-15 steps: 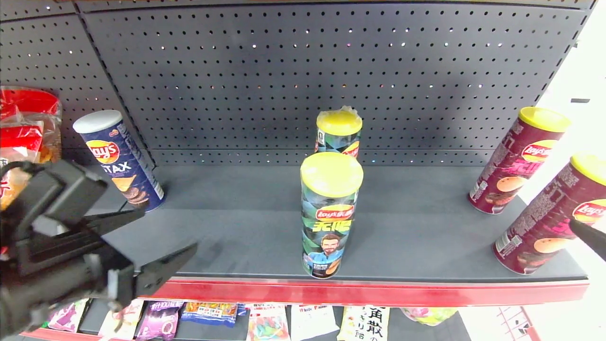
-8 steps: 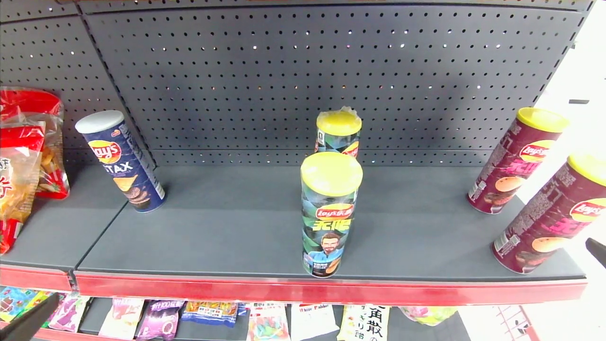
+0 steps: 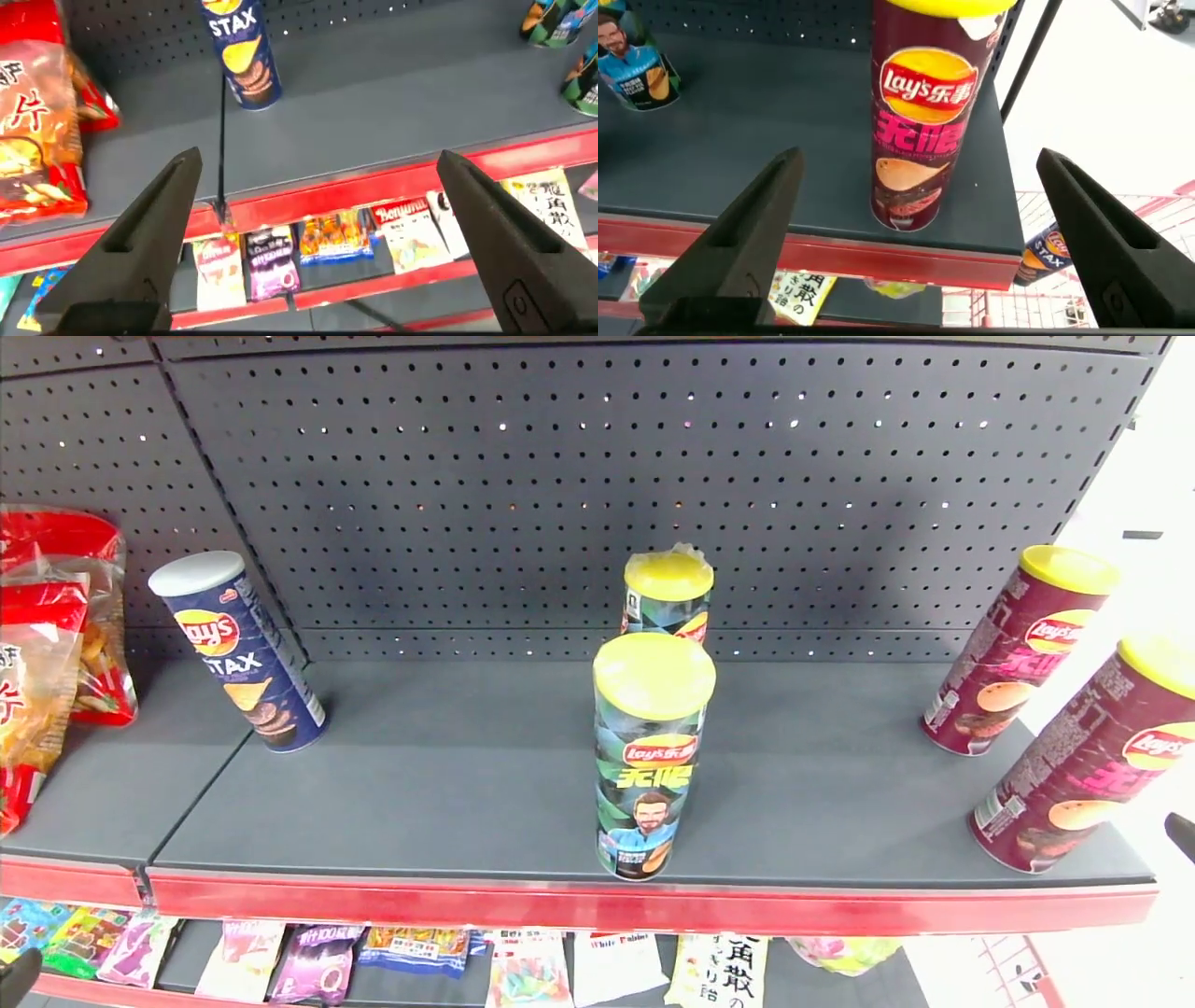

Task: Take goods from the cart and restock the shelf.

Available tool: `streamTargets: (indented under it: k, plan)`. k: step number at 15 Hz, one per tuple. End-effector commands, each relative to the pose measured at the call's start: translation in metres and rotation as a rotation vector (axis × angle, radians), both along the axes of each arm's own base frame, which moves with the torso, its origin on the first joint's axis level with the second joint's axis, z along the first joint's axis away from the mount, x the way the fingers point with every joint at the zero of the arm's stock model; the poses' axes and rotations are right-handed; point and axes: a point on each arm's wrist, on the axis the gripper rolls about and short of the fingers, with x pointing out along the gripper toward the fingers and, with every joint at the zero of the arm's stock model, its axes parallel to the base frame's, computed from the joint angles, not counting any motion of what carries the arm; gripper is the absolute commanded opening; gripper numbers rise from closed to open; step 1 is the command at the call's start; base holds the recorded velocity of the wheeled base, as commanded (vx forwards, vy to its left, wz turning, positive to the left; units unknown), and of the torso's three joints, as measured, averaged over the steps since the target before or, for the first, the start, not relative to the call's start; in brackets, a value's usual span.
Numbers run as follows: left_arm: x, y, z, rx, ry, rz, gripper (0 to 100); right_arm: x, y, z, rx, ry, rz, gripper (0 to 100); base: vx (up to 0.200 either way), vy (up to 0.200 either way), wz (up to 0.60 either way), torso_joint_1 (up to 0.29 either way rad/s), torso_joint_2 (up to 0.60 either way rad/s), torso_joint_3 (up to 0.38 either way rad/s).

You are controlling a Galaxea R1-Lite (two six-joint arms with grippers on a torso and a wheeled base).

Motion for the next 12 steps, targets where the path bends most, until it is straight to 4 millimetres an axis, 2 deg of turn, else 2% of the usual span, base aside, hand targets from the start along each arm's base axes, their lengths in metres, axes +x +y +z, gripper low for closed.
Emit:
streamTargets:
  k: [1,7,11,12]
  plan:
    - [-0.0009,0.0004,0.0004,-0.002,-0.006,0.003,100,0.0003,-0.0001,-0.0002,-0.002,0.001,0.000,100,-0.200,0.000,0.00,0.007,0.00,-0.002]
    - [-0.0010,0.0004,-0.0019,0.000,0.000,0.001,100,-0.0008,0.0003,-0.0053,-0.017,0.013,0.003,100,-0.200,0.000,0.00,0.000,0.00,0.002]
    - [-0.0012,0.0005,-0.0023,-0.001,0.000,0.005,100,-0.0011,0.0006,-0.0079,-0.015,0.020,0.008,100,0.000,0.000,0.00,0.000,0.00,0.000]
    - [-0.0014,0.0006,-0.0027,-0.003,0.000,0.006,100,-0.0011,0.0006,-0.0088,-0.016,0.023,0.008,100,0.000,-0.200,0.00,0.017,0.01,-0.002]
